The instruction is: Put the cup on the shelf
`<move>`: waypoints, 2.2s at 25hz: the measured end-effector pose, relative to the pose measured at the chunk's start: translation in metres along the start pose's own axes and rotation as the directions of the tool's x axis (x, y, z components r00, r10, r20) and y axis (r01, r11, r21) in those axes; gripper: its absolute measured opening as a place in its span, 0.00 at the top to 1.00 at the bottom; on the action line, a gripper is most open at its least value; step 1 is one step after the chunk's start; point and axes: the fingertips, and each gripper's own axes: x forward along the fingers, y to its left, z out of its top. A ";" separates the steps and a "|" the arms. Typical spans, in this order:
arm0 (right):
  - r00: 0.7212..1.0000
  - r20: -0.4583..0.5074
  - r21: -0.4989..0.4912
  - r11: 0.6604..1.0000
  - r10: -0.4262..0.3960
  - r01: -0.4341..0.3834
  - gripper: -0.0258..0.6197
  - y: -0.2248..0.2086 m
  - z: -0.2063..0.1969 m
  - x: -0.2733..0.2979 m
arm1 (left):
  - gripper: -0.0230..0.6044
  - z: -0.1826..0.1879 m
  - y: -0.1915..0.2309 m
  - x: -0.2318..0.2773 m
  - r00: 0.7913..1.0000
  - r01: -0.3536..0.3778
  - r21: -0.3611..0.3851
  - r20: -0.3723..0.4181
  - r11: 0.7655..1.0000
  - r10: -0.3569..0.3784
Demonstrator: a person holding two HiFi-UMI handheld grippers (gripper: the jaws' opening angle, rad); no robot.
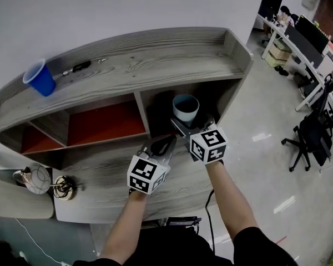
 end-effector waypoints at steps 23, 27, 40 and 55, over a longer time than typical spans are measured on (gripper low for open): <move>0.999 -0.048 -0.106 0.994 0.004 -0.009 0.37 0.010 -0.015 -0.002 | 0.96 -0.007 0.001 -0.009 1.000 -0.003 -0.061 0.009 0.998 0.004; 0.998 -0.066 -0.072 0.997 -0.011 0.007 0.37 0.008 -0.022 -0.007 | 0.96 -0.007 0.001 -0.012 1.000 -0.010 -0.063 0.011 0.998 0.011; 0.995 -0.096 -0.028 1.000 -0.005 0.003 0.36 0.009 -0.028 -0.028 | 0.96 -0.008 -0.007 -0.018 1.000 -0.013 -0.065 0.008 0.998 0.014; 0.981 -0.151 0.037 0.992 0.124 -0.120 0.37 0.045 -0.034 -0.110 | 0.96 -0.009 -0.019 -0.045 0.998 -0.061 -0.063 0.008 0.996 0.062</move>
